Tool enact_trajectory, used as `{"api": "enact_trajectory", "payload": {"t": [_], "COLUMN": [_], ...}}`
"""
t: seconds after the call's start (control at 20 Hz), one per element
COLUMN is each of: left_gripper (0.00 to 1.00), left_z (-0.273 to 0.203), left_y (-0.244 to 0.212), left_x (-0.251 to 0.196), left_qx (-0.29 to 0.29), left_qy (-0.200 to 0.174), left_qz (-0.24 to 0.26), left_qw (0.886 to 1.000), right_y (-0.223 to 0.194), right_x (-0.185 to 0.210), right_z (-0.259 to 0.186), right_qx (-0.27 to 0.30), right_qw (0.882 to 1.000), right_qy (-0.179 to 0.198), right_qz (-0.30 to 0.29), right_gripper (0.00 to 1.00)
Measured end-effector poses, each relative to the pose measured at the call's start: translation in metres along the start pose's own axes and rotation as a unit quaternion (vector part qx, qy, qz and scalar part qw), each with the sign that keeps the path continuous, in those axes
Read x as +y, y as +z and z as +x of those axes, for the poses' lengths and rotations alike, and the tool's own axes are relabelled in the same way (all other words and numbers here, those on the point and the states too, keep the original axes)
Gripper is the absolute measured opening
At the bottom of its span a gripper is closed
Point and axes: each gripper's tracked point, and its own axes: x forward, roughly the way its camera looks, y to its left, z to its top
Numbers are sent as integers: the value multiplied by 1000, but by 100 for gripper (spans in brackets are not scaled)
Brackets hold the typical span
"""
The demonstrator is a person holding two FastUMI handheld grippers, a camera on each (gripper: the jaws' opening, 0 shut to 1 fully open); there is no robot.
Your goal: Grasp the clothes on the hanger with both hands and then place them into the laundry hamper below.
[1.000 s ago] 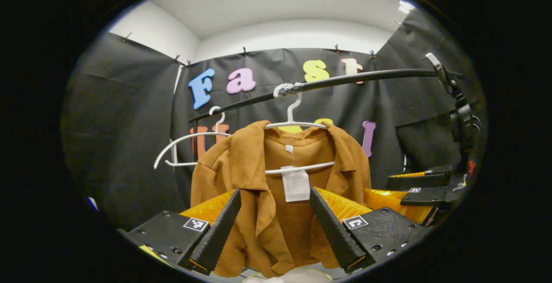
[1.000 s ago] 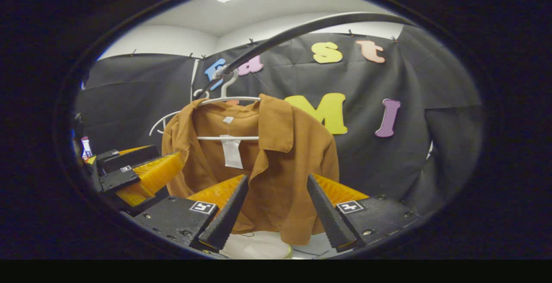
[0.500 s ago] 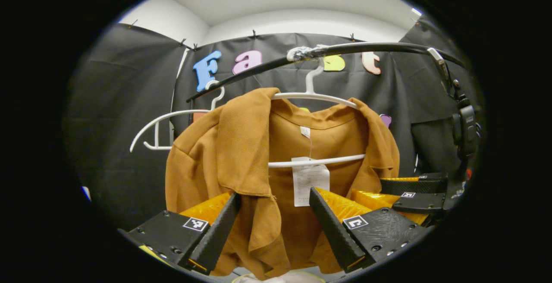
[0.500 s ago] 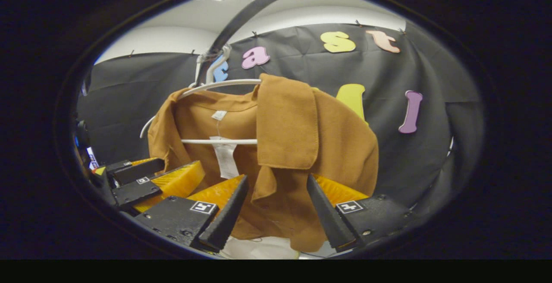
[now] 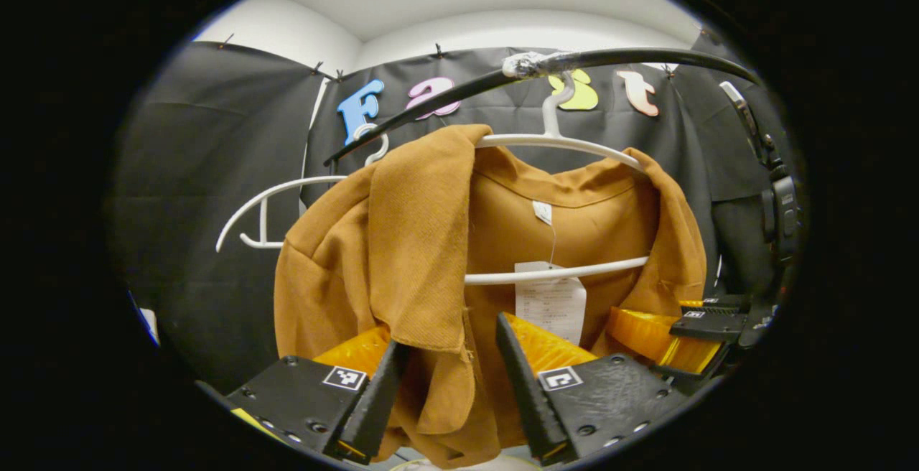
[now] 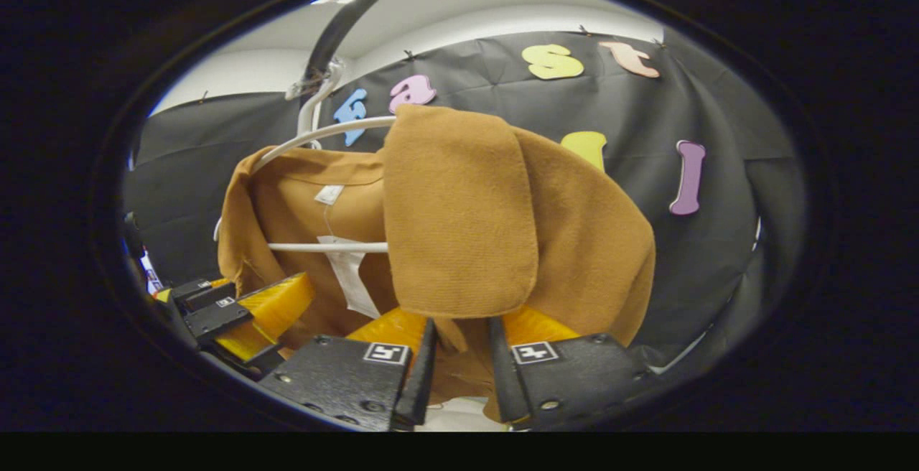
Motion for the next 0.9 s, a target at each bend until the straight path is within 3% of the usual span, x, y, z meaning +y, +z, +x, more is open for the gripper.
{"api": "enact_trajectory", "payload": {"t": [0.05,0.1,0.15,0.2,0.25,0.3,0.35,0.75,0.85,0.9], "left_gripper": [56,60,45,43,35,33,9,1,5,1], "left_z": [2,2,5,1,3,1,7,1,-2,-4], "left_y": [-4,-9,-11,-10,-10,-10,-11,-16,-17,-15], "left_x": [-2,-3,-3,-1,4,9,13,12,18,19], "left_qx": [8,18,22,25,25,26,31,41,46,46], "left_qy": [-5,-8,-16,-14,-3,3,9,-22,-24,-30], "left_qz": [-5,-8,-11,-15,-16,-15,-13,-14,-17,-23], "left_qw": [1000,1000,1000,999,1000,1000,999,999,999,998], "right_y": [1,1,1,0,-2,-3,-3,-6,-7,-6], "right_x": [-3,-4,-4,-2,-2,2,3,-4,4,6], "right_z": [0,0,-1,-3,-3,-3,-1,-5,-12,-14], "right_qx": [1,0,1,5,12,16,17,33,36,39], "right_qw": [1000,1000,1000,1000,999,999,999,994,986,979], "right_qy": [1,6,14,26,33,45,50,106,159,190], "right_qz": [-1,-4,-6,-4,-4,-7,-10,20,40,58], "right_gripper": [34,22,14,7,7,5,5,5,5,5]}}
